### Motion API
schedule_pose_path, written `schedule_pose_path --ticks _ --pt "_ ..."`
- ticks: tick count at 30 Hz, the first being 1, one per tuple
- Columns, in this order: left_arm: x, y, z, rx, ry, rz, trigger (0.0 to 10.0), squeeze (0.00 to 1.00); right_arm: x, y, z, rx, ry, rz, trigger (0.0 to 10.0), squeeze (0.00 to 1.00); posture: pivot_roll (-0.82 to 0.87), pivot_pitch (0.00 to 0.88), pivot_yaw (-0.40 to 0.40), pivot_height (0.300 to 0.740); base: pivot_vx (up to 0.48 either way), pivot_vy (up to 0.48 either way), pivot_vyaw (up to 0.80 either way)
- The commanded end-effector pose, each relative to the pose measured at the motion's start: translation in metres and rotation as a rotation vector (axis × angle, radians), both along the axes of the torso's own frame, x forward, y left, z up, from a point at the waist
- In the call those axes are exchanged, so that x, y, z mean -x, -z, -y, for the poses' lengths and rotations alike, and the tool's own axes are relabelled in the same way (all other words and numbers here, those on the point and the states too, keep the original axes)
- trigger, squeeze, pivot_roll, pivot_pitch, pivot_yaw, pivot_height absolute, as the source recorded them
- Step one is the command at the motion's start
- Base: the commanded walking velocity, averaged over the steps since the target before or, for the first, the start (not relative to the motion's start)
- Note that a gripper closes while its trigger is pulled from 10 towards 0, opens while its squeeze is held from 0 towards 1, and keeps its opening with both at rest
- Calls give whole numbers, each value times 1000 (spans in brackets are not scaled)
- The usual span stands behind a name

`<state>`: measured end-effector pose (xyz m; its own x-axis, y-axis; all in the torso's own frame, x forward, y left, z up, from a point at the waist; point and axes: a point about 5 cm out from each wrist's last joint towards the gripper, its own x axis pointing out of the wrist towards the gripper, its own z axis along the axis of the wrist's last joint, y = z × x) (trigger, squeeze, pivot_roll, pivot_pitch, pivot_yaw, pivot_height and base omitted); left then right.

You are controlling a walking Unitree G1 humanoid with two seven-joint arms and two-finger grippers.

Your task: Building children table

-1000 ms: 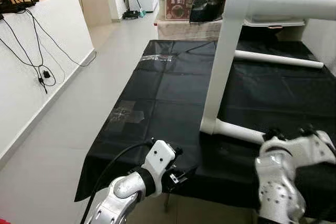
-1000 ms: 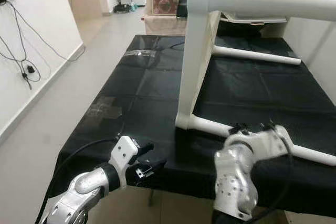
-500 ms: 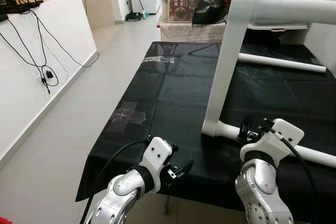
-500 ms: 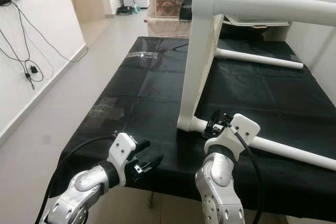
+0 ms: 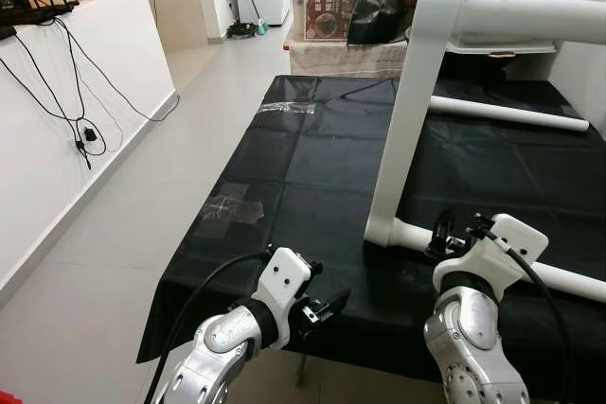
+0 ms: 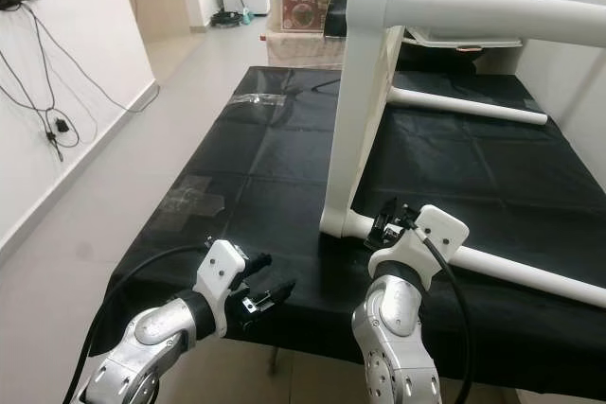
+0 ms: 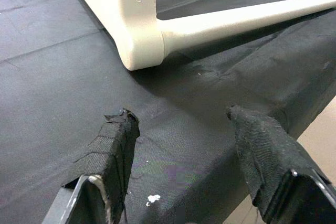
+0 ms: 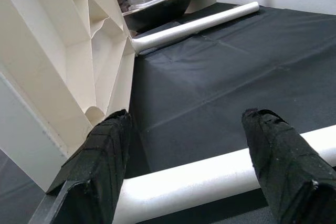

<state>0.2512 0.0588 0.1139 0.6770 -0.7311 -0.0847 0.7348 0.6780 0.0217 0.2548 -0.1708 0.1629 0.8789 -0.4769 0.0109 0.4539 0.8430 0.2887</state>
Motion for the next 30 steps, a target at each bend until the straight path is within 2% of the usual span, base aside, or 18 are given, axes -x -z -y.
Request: schedule_pose_path --ticks 1,30 --pt "0 2 -2 -7 -2 -11 10000 0 -1 0 1 -60 25 6 10000 0 195 0 -2 740 0 0 0" --pt "0 2 -2 -7 -2 -11 10000 0 -1 0 1 -60 25 6 10000 0 195 0 -2 740 0 0 0"
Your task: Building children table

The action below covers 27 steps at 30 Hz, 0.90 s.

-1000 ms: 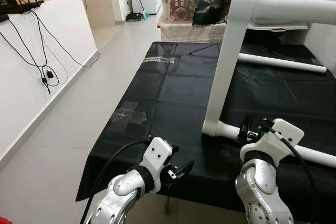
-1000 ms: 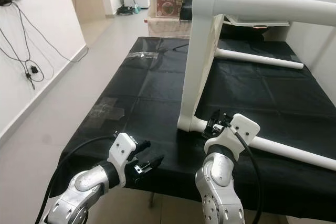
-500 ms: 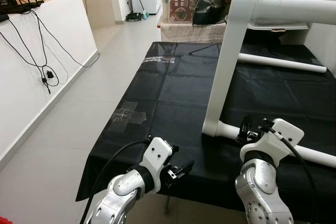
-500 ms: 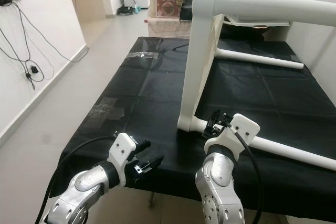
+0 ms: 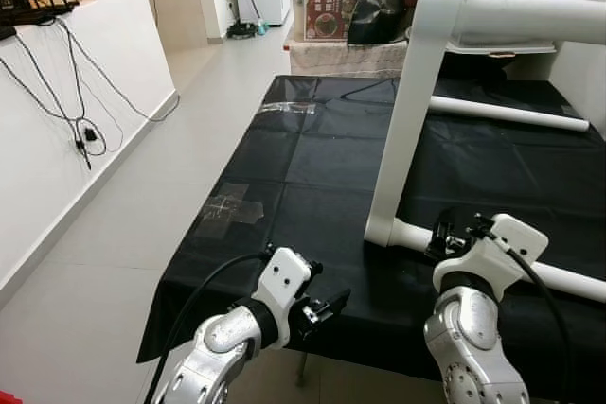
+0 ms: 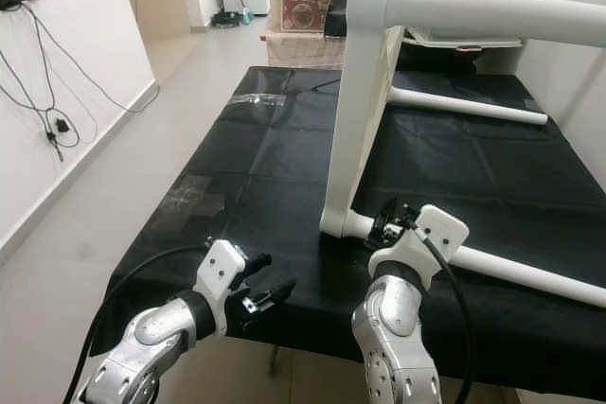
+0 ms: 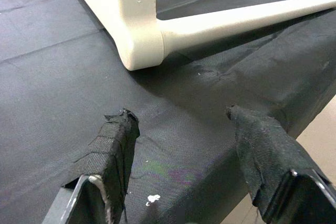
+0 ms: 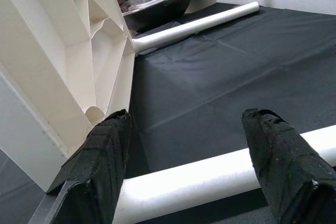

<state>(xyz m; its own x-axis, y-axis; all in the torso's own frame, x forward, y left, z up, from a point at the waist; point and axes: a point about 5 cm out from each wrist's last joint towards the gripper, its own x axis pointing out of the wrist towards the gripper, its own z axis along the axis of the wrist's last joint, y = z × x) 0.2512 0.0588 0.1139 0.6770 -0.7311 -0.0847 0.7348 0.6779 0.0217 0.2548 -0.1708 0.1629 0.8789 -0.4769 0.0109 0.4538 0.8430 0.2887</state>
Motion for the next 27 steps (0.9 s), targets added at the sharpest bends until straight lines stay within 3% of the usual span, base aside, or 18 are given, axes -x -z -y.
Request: schedule_pose_path --ticks 1,5,6,8,11,27 --pt "0 2 -2 -7 -2 -11 10000 0 -1 0 1 -60 25 6 10000 0 195 0 -2 740 0 0 0" --pt "0 2 -2 -7 -2 -11 10000 0 -1 0 1 -60 25 6 10000 0 195 0 -2 740 0 0 0" --pt "-1 2 -3 -2 -9 -18 10000 0 1 -1 -1 11 2 9 10000 0 192 0 0 740 0 0 0" --pt "-9 7 -3 32 -58 -69 10000 0 11 24 -17 264 -171 -47 10000 0 171 0 0 740 0 0 0" --pt "-12 8 -3 45 -76 -90 10000 0 17 37 -24 349 -252 -76 10000 0 171 0 0 740 0 0 0" --pt "-12 10 -3 48 -76 -95 10000 0 19 39 -24 361 -260 -74 10000 0 170 0 0 740 0 0 0"
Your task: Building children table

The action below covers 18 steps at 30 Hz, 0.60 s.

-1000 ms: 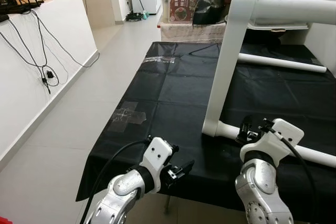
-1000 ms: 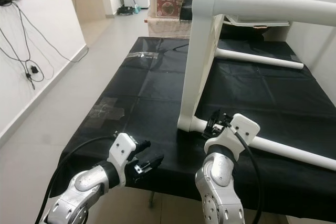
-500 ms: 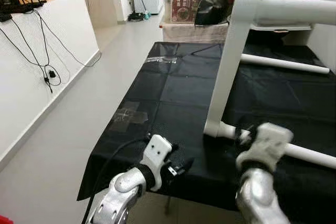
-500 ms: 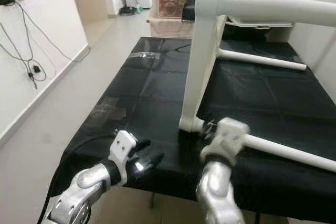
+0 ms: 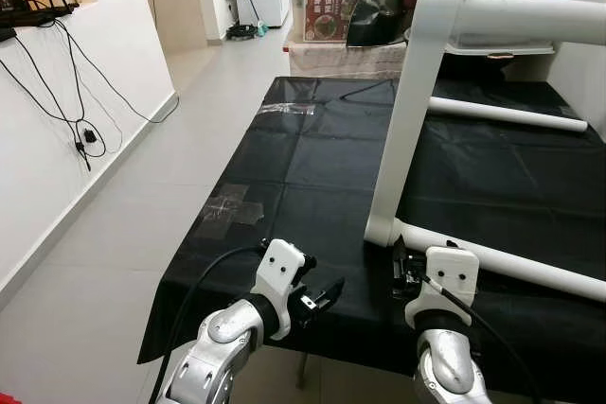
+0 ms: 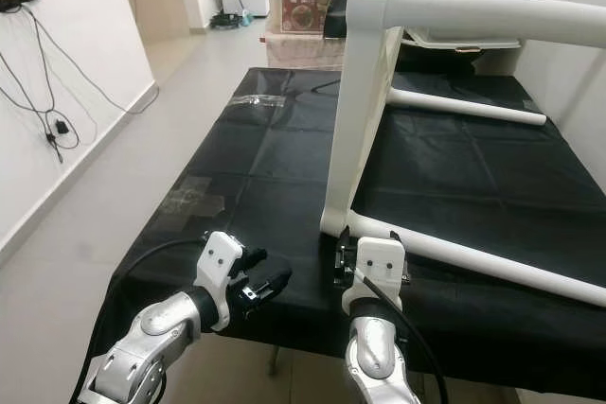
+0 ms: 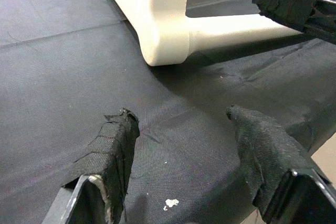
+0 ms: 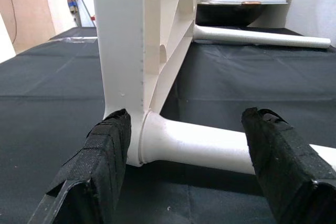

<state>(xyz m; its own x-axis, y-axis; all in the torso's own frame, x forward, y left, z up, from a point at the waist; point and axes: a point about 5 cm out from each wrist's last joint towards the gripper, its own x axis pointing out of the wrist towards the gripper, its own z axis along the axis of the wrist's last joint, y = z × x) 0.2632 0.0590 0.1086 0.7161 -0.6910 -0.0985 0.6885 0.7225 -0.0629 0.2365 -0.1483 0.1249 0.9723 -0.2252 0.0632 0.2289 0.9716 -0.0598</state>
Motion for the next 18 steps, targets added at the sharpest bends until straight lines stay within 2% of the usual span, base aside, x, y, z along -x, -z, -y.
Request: schedule_pose_path --ticks 1,12,18 --pt "0 4 -2 -1 -11 -25 10000 0 1 2 -1 16 -10 7 10000 0 170 0 0 740 0 0 0" --pt "-1 6 -2 3 -19 -25 10000 0 1 4 -2 33 -21 12 10000 0 164 0 -19 740 0 0 0" --pt "-2 5 -2 14 -23 -21 10000 0 -1 4 -7 67 -81 8 10000 0 162 0 -21 740 0 0 0"
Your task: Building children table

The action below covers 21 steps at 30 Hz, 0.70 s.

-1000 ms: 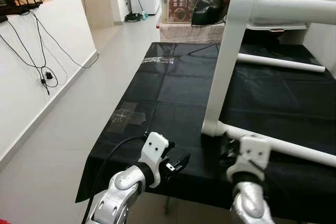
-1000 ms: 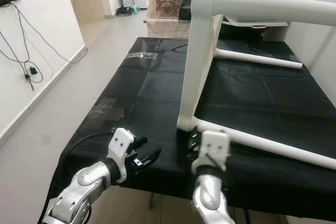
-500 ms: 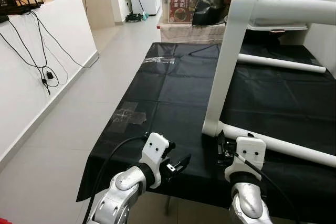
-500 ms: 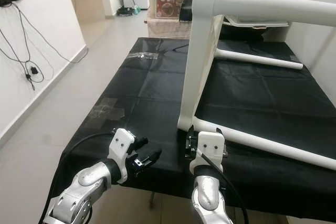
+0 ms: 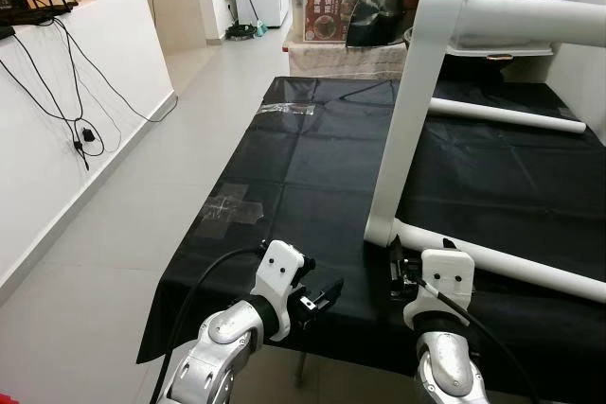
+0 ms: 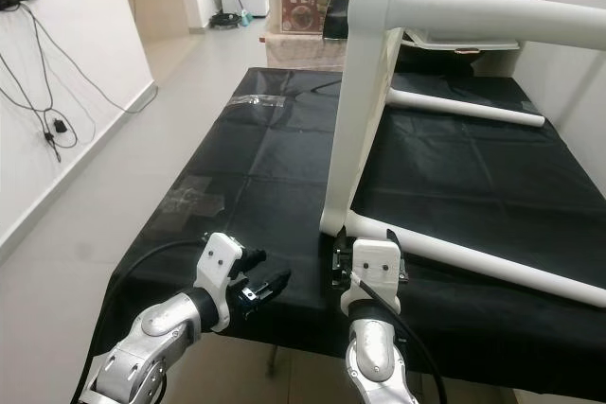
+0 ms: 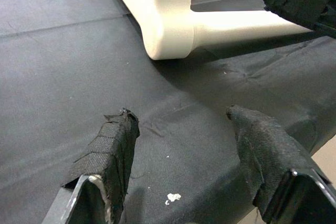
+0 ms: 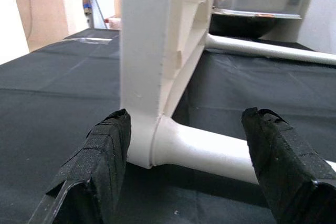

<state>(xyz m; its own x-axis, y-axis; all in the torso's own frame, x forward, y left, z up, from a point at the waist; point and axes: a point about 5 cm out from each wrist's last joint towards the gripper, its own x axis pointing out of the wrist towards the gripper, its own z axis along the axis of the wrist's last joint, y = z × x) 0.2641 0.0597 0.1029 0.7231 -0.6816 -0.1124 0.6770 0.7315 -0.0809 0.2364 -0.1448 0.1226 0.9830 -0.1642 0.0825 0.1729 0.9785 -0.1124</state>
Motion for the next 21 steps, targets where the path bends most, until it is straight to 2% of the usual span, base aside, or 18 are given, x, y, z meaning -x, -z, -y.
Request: schedule_pose_path --ticks 1,2,3,5,7,11,13,14,15,17,20,21 --pt "-1 0 -1 10 -9 2 10000 0 -1 1 -4 12 -23 -1 10000 0 162 0 -21 740 0 0 0" --pt "-1 -1 -1 19 -11 8 10000 0 -2 3 -9 -5 -84 -17 10000 0 157 0 -22 740 0 0 0" --pt "-1 -1 -1 19 -11 8 10000 0 -2 3 -9 -5 -84 -17 10000 0 157 0 -22 740 0 0 0" --pt "-2 -3 0 35 -11 18 10000 0 -3 6 -20 -47 -215 -40 10000 0 154 0 -24 740 0 0 0" --pt "-2 -3 0 35 -11 18 10000 0 -3 6 -20 -47 -215 -40 10000 0 154 0 -24 740 0 0 0" --pt "-3 -4 1 52 -7 22 10000 0 -2 3 -33 -151 -445 -48 10000 0 152 0 -31 740 0 0 0" --pt "-3 -4 1 52 -7 22 10000 0 -2 3 -33 -151 -445 -48 10000 0 152 0 -31 740 0 0 0" --pt "-3 -5 1 55 -7 25 10000 0 0 0 -36 -198 -507 -41 10000 0 153 0 -32 740 0 0 0" --pt "-3 -5 1 55 -7 25 10000 0 0 0 -36 -198 -507 -41 10000 0 153 0 -32 740 0 0 0" --pt "-4 -6 1 62 -5 38 10000 0 4 -4 -39 -229 -604 -31 10000 0 147 0 -29 740 0 0 0" --pt "-4 -7 1 63 -5 44 10000 0 5 -5 -40 -233 -632 -32 10000 0 147 0 -29 740 0 0 0" --pt "-5 -10 -4 38 -30 85 10000 0 4 -4 -36 -222 -617 -36 10000 0 142 0 -24 740 0 0 0"
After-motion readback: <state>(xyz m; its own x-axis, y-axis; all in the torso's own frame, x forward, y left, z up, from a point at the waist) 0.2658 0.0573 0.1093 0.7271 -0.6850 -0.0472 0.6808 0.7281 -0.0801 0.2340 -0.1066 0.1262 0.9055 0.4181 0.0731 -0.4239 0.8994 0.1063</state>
